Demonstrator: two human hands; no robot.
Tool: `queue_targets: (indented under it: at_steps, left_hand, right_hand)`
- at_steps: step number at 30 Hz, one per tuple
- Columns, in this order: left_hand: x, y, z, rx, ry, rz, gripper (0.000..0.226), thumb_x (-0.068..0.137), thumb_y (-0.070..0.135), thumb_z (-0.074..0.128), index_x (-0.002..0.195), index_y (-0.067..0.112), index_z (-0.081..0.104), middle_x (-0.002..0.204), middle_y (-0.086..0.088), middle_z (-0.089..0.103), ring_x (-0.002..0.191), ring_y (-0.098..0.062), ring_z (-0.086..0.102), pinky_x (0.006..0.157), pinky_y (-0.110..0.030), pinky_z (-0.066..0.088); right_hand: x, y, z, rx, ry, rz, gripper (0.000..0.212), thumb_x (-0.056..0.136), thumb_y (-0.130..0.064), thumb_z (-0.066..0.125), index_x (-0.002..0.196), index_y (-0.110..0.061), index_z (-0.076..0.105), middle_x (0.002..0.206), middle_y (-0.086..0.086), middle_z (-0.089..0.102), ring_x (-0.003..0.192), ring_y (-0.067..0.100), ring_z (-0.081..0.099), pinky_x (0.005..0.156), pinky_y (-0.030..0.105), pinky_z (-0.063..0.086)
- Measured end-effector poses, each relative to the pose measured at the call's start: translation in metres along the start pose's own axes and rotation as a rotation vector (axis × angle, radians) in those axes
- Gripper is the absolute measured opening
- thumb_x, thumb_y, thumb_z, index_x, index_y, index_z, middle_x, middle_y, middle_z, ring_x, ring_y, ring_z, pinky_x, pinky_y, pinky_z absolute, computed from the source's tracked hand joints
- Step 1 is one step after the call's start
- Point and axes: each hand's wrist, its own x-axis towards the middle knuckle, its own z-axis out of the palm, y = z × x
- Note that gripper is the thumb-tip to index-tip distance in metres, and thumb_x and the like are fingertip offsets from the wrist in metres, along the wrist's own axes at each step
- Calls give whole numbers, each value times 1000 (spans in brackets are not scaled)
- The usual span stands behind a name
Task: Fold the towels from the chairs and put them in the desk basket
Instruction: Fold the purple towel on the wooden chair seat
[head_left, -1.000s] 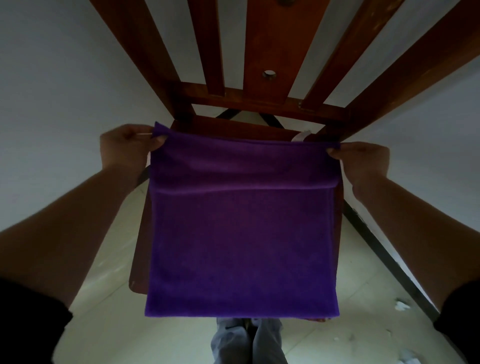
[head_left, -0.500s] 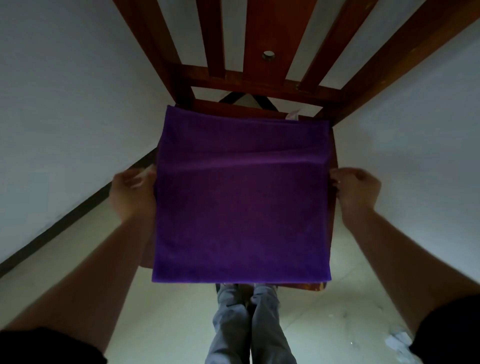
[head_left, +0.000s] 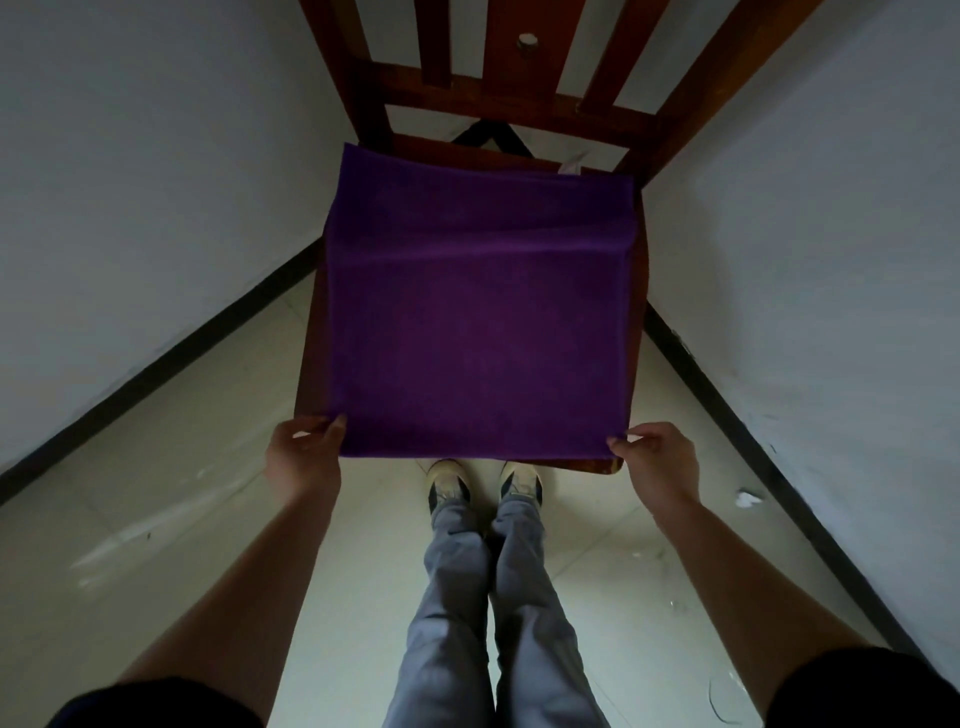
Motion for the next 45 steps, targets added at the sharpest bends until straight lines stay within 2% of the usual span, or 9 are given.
queue_targets:
  at_steps: [7, 10, 17, 23, 27, 30, 34, 37, 45]
  left_hand:
    - [4, -18, -6, 44, -93, 18, 33, 85, 28, 70, 105, 2, 70, 102, -18, 70, 92, -32, 63, 75, -33, 44]
    - [4, -18, -8, 29, -107, 33, 29, 85, 28, 70, 102, 4, 71, 101, -16, 70, 93, -31, 63, 75, -32, 43]
    - [1, -14, -10, 92, -127, 67, 30, 88, 33, 66, 104, 9, 71, 96, -10, 68, 85, -24, 58, 72, -31, 42]
    - [3, -9, -9, 27, -110, 44, 30, 88, 28, 66, 110, 7, 69, 99, -5, 62, 93, -24, 57, 80, -33, 45]
    - [4, -10, -19, -204, -126, -89, 17, 89, 19, 66, 95, 3, 67, 84, -4, 62, 93, -24, 58, 86, -36, 49]
    - [0, -11, -25, -356, -221, -197, 12, 90, 14, 63, 80, 10, 60, 93, -11, 64, 96, -25, 61, 92, -38, 49]
    - [-1, -24, -33, -452, -321, -285, 9, 94, 8, 56, 87, 4, 60, 96, -14, 65, 89, -24, 66, 88, -36, 55]
    - [-1, -34, -38, -502, -401, -318, 10, 96, 4, 51, 91, 0, 59, 101, -17, 65, 92, -27, 66, 81, -32, 58]
    - [5, -43, -33, -404, -518, -337, 23, 93, 11, 59, 113, 0, 59, 116, -15, 66, 105, -27, 64, 95, -41, 48]
  right_hand:
    - [5, 2, 3, -9, -30, -17, 31, 85, -18, 70, 111, -5, 58, 96, 7, 63, 83, 19, 57, 57, 20, 38]
    - [6, 4, 2, -21, 5, 16, 39, 85, -19, 70, 117, -4, 55, 95, 5, 58, 85, 18, 53, 68, 26, 40]
    - [6, 6, 3, 17, -30, -59, 20, 84, -20, 71, 94, -7, 60, 89, 5, 63, 69, 13, 56, 55, 18, 36]
    - [7, 2, -2, 142, -86, -90, 13, 85, -18, 70, 92, -7, 69, 77, 0, 64, 76, 16, 61, 59, 19, 40]
    - [9, 12, -19, 407, -142, 80, 27, 84, -18, 71, 109, -9, 68, 90, -2, 63, 92, 20, 58, 80, 32, 45]
    - [11, 30, -27, 518, -279, 170, 35, 85, -24, 69, 118, -12, 62, 109, 3, 60, 109, 22, 52, 88, 36, 42]
    - [6, 43, -26, 369, -361, 189, 30, 86, -16, 67, 115, -9, 64, 112, 7, 63, 111, 23, 54, 88, 36, 43]
    - [9, 48, -29, 525, -381, 239, 23, 84, -10, 66, 107, -9, 65, 103, 6, 63, 105, 21, 55, 89, 37, 41]
    - [5, 47, -24, 426, -443, 237, 21, 83, -6, 68, 103, -9, 67, 107, 12, 70, 102, 28, 67, 88, 38, 52]
